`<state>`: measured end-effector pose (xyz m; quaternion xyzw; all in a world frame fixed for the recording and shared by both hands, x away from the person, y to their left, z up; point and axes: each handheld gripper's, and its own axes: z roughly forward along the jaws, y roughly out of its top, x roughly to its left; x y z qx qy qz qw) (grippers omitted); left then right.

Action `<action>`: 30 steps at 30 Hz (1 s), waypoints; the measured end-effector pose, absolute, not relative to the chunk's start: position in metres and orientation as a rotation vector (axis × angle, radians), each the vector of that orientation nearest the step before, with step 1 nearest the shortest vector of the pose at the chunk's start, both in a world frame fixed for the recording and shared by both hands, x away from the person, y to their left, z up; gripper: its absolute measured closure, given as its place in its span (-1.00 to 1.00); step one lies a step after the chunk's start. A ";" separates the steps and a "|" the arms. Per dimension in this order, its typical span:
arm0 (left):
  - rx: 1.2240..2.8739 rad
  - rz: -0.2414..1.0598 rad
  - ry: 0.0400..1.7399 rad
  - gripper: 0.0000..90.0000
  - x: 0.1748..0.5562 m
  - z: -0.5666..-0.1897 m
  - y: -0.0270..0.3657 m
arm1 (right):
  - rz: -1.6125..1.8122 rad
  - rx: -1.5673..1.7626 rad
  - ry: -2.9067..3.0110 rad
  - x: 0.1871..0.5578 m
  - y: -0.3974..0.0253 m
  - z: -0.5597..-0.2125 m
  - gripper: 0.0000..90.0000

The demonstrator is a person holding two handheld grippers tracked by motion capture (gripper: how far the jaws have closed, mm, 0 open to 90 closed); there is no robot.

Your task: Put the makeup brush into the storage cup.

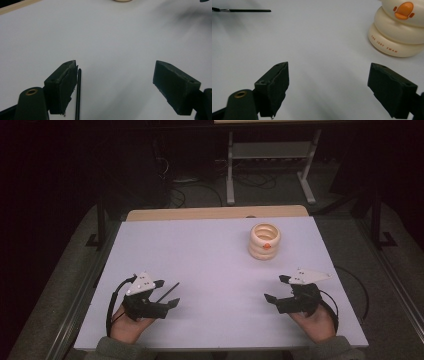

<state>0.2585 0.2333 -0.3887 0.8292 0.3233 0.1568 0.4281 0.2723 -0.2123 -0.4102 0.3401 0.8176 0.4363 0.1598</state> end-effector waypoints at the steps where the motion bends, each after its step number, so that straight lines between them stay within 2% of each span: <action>1: 2.076 0.394 0.804 -0.56 0.258 -0.388 0.233 | 1.247 0.970 2.336 0.272 -0.212 -0.410 -0.63; 30: 2.088 0.426 0.812 -0.43 0.262 -0.378 0.245 | 1.235 0.965 2.340 0.273 -0.212 -0.411 -0.63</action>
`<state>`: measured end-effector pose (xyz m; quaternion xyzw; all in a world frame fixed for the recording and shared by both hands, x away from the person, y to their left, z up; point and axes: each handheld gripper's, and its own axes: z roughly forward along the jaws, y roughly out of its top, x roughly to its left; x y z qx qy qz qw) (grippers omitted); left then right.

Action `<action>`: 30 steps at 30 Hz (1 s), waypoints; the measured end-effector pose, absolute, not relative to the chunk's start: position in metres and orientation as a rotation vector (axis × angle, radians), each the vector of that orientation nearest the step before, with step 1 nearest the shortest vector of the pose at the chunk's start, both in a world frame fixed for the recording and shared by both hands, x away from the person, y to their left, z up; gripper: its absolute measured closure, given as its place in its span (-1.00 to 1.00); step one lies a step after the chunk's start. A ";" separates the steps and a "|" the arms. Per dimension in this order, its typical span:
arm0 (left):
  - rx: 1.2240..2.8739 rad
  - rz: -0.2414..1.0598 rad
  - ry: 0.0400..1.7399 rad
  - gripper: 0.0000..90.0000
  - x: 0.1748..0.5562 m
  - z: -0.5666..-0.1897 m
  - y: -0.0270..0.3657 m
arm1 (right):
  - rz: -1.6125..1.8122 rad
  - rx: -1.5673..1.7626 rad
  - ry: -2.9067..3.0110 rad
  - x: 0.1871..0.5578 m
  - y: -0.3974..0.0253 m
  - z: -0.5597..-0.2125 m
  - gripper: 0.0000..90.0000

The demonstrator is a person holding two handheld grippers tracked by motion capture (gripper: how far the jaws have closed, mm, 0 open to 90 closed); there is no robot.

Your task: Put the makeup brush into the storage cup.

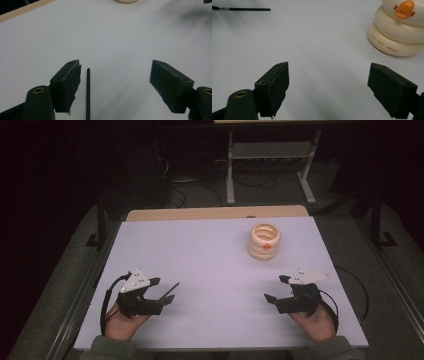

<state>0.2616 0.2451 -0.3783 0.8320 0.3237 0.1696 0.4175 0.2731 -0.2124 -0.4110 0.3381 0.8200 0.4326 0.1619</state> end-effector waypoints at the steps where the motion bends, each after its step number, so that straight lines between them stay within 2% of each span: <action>1: 2.101 0.431 0.806 -0.42 0.263 -0.378 0.247 | 1.236 0.967 2.340 0.273 -0.212 -0.411 -0.63; 30: 2.204 0.399 0.897 -0.08 0.284 -0.392 0.265 | 1.228 0.964 2.353 0.273 -0.211 -0.412 -0.63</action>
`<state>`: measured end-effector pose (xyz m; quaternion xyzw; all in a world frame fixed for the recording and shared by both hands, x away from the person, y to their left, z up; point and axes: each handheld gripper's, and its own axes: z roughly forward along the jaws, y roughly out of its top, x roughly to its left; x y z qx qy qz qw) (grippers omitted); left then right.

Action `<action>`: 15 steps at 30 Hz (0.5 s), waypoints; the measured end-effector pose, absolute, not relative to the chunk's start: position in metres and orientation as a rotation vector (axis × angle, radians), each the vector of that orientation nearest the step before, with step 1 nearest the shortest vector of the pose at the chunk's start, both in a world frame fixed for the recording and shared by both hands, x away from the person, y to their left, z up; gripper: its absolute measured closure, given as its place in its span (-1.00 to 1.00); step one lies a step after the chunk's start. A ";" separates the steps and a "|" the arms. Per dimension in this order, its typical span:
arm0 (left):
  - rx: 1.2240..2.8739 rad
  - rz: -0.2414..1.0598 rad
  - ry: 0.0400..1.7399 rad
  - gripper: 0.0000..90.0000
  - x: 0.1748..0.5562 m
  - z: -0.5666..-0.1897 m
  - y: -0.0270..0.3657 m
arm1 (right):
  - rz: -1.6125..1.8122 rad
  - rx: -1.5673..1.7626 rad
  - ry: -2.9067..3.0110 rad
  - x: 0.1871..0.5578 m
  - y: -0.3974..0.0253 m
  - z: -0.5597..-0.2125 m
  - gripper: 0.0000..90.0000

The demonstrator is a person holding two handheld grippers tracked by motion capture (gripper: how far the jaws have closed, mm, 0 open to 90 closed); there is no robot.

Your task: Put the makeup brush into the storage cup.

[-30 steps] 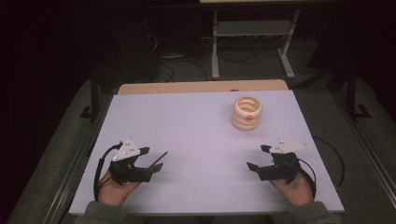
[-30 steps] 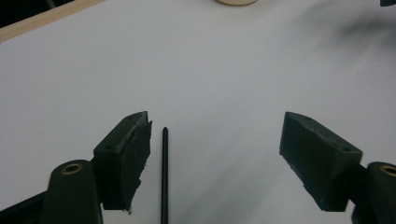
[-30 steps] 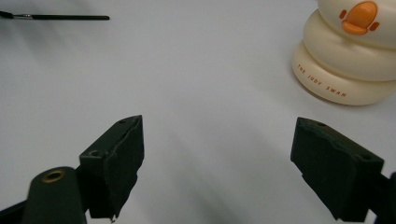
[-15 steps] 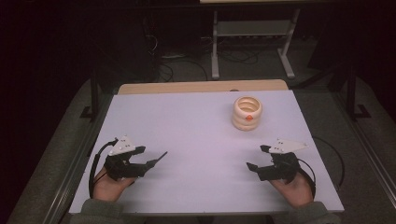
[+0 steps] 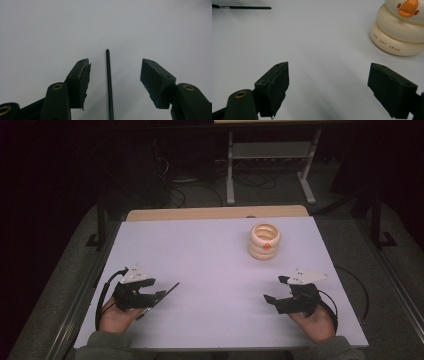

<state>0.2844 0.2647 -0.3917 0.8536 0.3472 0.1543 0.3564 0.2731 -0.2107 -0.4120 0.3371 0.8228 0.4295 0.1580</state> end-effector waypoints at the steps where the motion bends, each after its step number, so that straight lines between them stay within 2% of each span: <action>1: 2.209 0.404 0.891 -0.07 0.286 -0.393 0.265 | 1.228 0.963 2.353 0.273 -0.211 -0.412 -0.63; 15: 2.264 0.373 0.936 0.09 0.290 -0.403 0.265 | 1.222 0.971 2.361 0.273 -0.210 -0.413 -0.63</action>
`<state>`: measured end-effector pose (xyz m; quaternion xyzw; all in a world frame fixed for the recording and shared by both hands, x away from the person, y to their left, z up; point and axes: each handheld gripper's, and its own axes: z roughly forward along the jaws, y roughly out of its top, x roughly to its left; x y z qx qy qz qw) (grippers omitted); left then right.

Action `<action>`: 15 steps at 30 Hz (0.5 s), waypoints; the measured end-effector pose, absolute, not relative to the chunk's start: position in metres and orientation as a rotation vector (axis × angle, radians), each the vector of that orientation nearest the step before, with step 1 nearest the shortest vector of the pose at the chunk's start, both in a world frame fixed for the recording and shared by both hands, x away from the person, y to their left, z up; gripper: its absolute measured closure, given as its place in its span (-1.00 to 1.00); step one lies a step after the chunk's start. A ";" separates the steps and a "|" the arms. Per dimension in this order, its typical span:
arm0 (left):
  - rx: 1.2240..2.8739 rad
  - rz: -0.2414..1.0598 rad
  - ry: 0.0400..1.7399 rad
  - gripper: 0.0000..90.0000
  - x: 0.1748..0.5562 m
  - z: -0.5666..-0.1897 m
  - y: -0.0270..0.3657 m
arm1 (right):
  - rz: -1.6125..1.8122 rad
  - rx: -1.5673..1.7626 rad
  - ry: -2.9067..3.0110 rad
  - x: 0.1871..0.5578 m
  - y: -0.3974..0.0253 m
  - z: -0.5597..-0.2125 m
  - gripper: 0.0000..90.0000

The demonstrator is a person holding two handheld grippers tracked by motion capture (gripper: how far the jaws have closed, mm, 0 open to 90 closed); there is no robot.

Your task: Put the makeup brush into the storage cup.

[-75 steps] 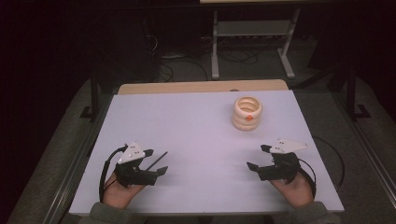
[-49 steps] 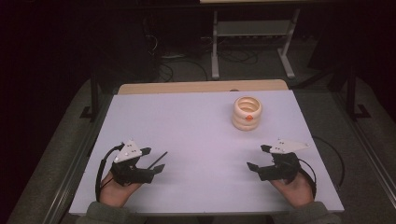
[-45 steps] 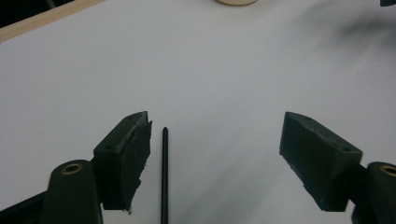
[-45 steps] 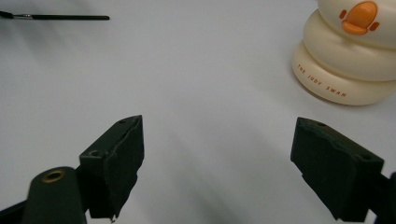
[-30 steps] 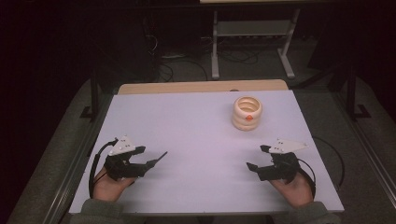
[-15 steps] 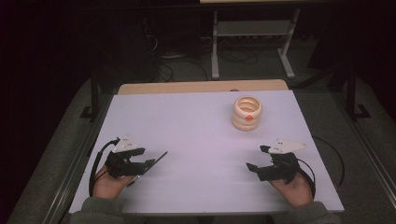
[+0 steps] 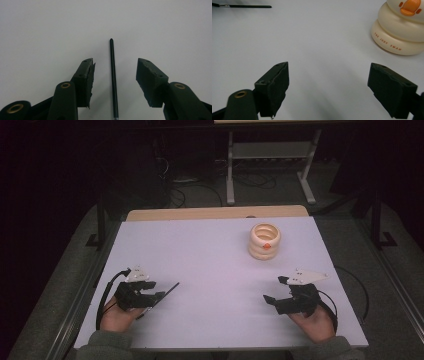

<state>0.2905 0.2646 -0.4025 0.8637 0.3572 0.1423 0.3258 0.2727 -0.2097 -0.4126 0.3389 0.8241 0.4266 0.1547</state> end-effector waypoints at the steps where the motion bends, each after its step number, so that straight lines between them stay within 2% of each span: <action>1: 2.271 0.378 0.933 0.09 0.291 -0.403 0.264 | 1.224 0.971 2.362 0.273 -0.210 -0.413 -0.63; 15: 2.329 0.297 1.001 0.25 0.296 -0.414 0.266 | 1.223 0.971 2.366 0.272 -0.209 -0.413 -0.63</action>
